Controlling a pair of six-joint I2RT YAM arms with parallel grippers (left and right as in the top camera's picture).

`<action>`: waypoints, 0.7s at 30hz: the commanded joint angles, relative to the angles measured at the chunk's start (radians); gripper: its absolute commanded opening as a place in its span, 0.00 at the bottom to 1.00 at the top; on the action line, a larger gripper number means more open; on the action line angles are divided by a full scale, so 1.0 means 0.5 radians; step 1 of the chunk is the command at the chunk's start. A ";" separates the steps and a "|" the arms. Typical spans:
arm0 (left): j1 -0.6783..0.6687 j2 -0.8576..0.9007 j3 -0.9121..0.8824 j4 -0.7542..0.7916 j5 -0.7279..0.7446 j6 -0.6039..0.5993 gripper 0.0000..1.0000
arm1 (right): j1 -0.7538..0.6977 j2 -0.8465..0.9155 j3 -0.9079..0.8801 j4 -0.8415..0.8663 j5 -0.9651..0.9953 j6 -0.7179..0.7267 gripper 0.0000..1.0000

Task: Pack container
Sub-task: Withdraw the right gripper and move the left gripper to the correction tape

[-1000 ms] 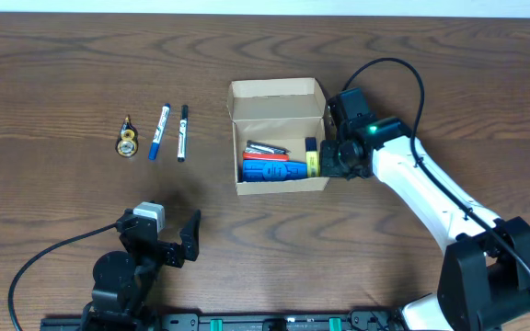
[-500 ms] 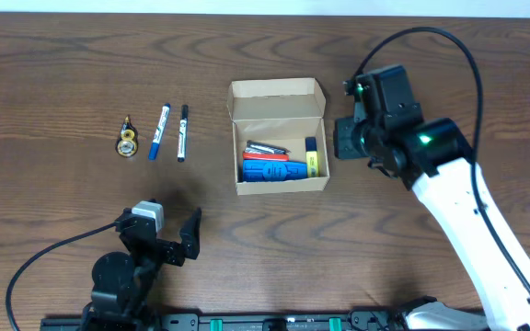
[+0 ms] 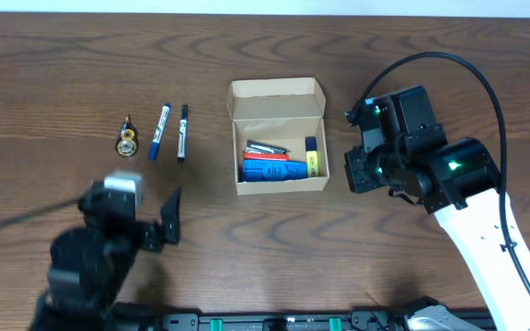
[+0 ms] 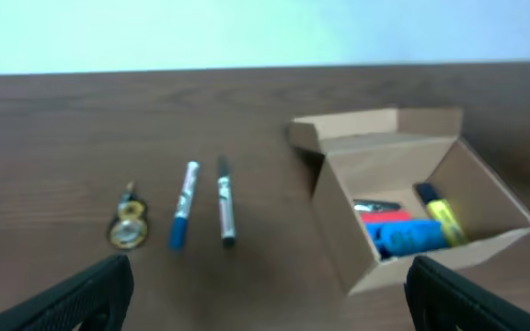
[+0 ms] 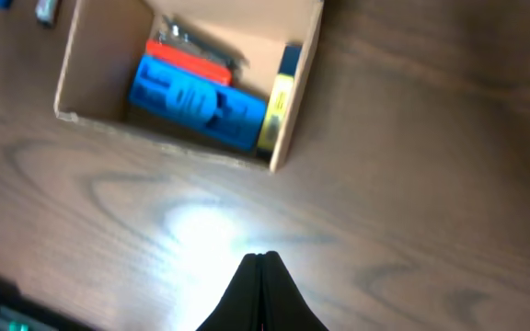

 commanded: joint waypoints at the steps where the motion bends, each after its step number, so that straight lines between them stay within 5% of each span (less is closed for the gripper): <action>1: -0.008 0.314 0.330 -0.109 -0.086 0.166 0.95 | -0.012 -0.069 0.029 -0.044 -0.027 -0.049 0.01; 5: 0.008 0.666 0.746 -0.381 -0.182 0.271 0.95 | -0.011 -0.211 0.029 -0.078 -0.026 -0.049 0.02; 6: 0.024 0.736 0.841 -0.447 -0.195 0.294 0.95 | -0.011 -0.249 0.029 -0.078 -0.026 -0.050 0.10; 9: 0.109 0.911 1.082 -0.586 -0.193 0.336 0.95 | -0.011 -0.351 0.029 -0.079 -0.018 -0.050 0.57; 11: 0.192 0.993 1.183 -0.642 -0.193 0.365 0.95 | -0.011 -0.407 0.029 -0.095 -0.002 -0.050 0.99; 21: 0.340 1.155 1.216 -0.648 -0.053 0.371 0.95 | -0.011 -0.465 0.028 -0.124 -0.003 -0.050 0.99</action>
